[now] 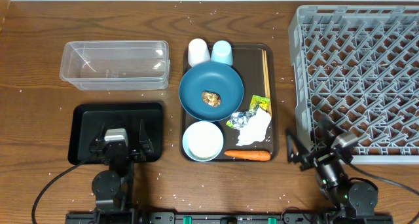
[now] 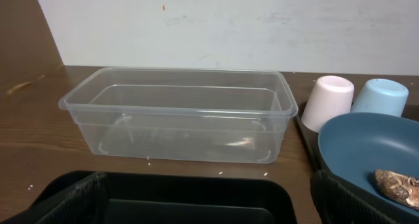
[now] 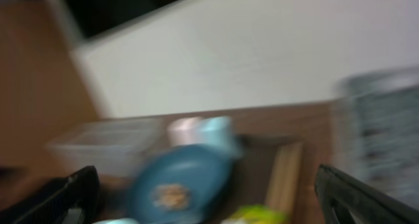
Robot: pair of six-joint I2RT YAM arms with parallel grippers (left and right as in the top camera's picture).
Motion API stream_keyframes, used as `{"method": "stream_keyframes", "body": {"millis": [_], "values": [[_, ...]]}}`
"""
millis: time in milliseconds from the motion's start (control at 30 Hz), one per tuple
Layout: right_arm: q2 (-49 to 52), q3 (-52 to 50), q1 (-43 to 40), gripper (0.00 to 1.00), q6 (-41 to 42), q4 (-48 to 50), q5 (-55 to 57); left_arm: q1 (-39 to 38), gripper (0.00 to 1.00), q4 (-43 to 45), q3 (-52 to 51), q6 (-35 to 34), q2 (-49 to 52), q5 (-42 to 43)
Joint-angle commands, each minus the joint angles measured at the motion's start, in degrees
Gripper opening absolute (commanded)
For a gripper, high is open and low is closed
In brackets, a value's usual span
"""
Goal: Sort waste into correct bins and load items into the dishwasher rack
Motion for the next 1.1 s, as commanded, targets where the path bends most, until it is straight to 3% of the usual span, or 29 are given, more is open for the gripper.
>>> {"method": "stream_keyframes", "body": {"millis": [0, 233, 500, 867, 1067], "values": [[-0.4, 0.0, -0.7, 0.99, 20.5, 1.8, -12.3, -0.2, 0.98, -1.1, -1.7, 0.3, -0.5, -1.5], [-0.4, 0.2, -0.6, 0.99, 27.8, 13.4, -15.6, -0.2, 0.98, -1.1, -1.7, 0.3, -0.5, -1.5], [1.1, 6.1, -0.7, 0.99, 28.0, 13.0, -17.2, -0.2, 0.98, -1.1, -1.7, 0.3, -0.5, -1.5], [11.1, 10.9, -0.7, 0.99, 17.7, 1.8, -19.1, -0.2, 0.98, -1.1, -1.7, 0.3, -0.5, -1.5], [14.4, 10.9, -0.7, 0.99, 12.5, 0.4, -19.0, -0.2, 0.98, -1.1, -1.7, 0.3, -0.5, -1.5]]}}
